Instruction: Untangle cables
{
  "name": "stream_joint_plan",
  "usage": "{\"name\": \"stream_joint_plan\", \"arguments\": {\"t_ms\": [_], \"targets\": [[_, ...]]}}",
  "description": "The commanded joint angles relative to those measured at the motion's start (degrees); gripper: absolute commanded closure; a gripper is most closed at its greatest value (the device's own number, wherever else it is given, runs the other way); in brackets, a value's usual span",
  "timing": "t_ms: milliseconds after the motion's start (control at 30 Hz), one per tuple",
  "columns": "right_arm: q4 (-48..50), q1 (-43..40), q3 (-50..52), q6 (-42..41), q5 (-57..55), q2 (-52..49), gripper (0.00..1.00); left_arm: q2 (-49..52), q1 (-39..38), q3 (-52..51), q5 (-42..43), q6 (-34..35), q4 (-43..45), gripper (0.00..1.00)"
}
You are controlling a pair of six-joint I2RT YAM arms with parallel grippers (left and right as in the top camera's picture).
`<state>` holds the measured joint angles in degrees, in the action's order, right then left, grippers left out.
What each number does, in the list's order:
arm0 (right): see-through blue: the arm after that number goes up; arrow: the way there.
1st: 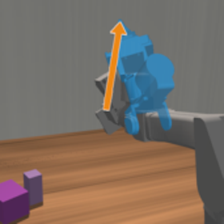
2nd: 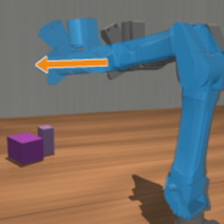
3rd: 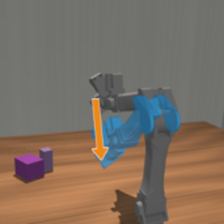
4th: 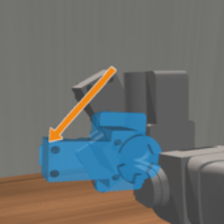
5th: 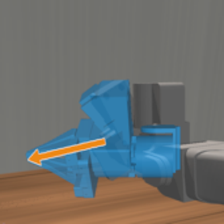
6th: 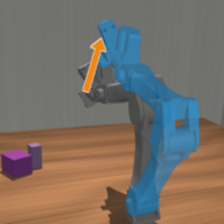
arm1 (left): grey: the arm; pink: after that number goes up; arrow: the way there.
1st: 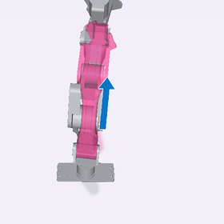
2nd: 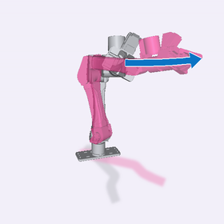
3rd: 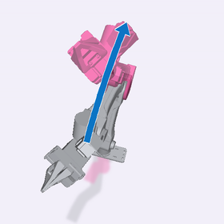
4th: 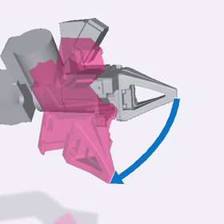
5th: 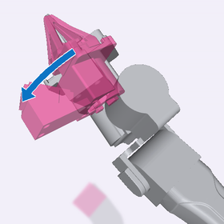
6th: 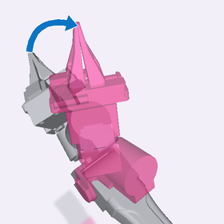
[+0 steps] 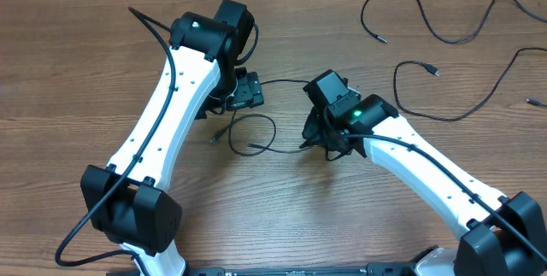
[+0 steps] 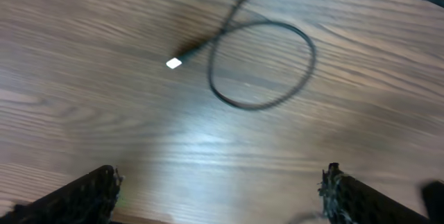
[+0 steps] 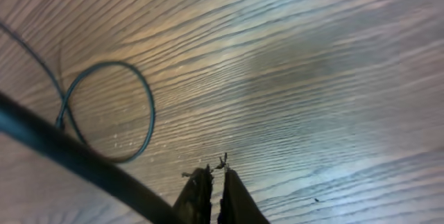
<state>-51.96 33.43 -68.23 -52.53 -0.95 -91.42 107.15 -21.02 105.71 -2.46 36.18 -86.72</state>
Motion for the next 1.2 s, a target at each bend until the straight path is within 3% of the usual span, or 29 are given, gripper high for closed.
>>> {"name": "stream_joint_plan", "arguments": {"t_ms": [0,200,367,667,933,1067,1167], "targets": [[-0.52,-1.4,-0.35,-1.64,-1.38,-0.24,0.9,0.39,0.07,-2.23,-6.34,-0.96,1.42,0.07],[-2.05,-1.73,-0.35,-1.05,-1.29,-0.24,0.88,0.39,0.11,-8.55,-6.49,-0.94,8.5,0.09],[-1.95,-1.73,-0.35,-1.05,-0.87,-0.24,0.88,0.42,0.09,-15.3,-6.47,-2.38,16.98,0.17],[-1.7,-1.73,-0.35,-1.05,-0.87,-0.24,0.88,0.44,0.11,-24.94,-1.14,-12.17,29.83,0.18],[-1.31,-1.68,-0.35,-1.05,-0.28,-0.24,0.88,0.52,0.09,-31.1,-1.11,-21.05,39.78,0.09],[-1.29,-1.68,-0.35,-1.05,-0.28,-0.24,0.87,0.55,0.11,-34.75,-1.11,-23.23,43.5,0.1],[-1.25,-1.68,-0.35,-1.05,-0.28,-0.24,0.87,0.55,0.09,-36.74,-1.14,-24.5,46.31,0.18]]}}
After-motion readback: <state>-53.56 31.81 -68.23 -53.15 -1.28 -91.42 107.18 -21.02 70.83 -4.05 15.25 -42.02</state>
